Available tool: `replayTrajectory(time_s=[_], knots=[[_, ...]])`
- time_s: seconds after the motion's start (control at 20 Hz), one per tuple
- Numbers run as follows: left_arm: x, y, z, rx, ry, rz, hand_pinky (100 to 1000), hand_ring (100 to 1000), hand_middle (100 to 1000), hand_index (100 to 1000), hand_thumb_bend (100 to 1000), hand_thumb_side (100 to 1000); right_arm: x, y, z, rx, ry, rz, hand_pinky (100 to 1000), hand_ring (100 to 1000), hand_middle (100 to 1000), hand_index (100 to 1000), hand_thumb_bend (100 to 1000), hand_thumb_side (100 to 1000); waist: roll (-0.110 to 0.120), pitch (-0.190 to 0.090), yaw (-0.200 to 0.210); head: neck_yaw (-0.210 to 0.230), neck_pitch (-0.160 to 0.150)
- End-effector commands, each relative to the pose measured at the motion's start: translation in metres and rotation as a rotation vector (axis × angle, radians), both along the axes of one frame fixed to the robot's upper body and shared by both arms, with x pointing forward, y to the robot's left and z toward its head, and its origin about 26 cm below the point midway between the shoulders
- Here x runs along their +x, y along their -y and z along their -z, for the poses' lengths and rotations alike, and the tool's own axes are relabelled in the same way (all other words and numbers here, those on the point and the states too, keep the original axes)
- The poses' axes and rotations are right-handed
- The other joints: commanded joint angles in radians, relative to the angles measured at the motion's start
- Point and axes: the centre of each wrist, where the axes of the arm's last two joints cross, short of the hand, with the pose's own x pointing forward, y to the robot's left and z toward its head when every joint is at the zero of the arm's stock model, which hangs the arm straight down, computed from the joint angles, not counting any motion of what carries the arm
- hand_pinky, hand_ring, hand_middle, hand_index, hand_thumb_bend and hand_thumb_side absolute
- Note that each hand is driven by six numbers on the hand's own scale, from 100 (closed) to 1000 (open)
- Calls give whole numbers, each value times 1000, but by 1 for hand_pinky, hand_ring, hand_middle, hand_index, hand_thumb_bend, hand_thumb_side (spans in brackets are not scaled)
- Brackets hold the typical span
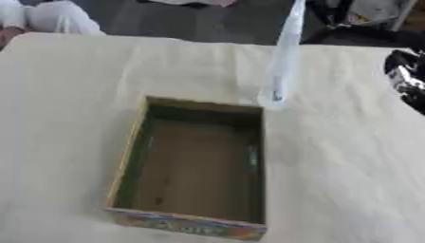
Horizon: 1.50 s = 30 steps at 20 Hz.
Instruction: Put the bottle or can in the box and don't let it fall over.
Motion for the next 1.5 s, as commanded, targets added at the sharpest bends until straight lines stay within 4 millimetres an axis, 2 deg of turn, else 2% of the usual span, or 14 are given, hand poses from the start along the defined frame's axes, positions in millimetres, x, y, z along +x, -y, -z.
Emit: replayTrajectory(time_s=[0.05,0.4,0.9,1.2,1.5], knots=[[-1,-2,-12,39,27,14,1000,785,830,744,641,454,-5,4,-12,-50,16,10,1000,1000,1000,1000,100,470,2,-20,6,-6,0],[-1,-1,-11,37,21,26,1000,785,830,744,642,454,1,-1,-19,-1,-68,91,1000,1000,1000,1000,100,470,4,-26,21,-22,8],[0,1,-11,42,14,43,1000,785,830,744,643,453,12,-7,-31,-12,-54,131,1000,1000,1000,1000,100,470,1,-31,29,-40,22],[2,3,-14,46,21,62,1000,785,829,744,644,451,12,-19,-40,-12,-35,69,1000,1000,1000,1000,100,470,-2,-32,51,-55,22],[4,4,-17,48,35,75,1000,786,830,746,649,448,14,-27,-49,-8,-31,5,1000,1000,1000,1000,100,470,-4,-28,87,-88,15]])
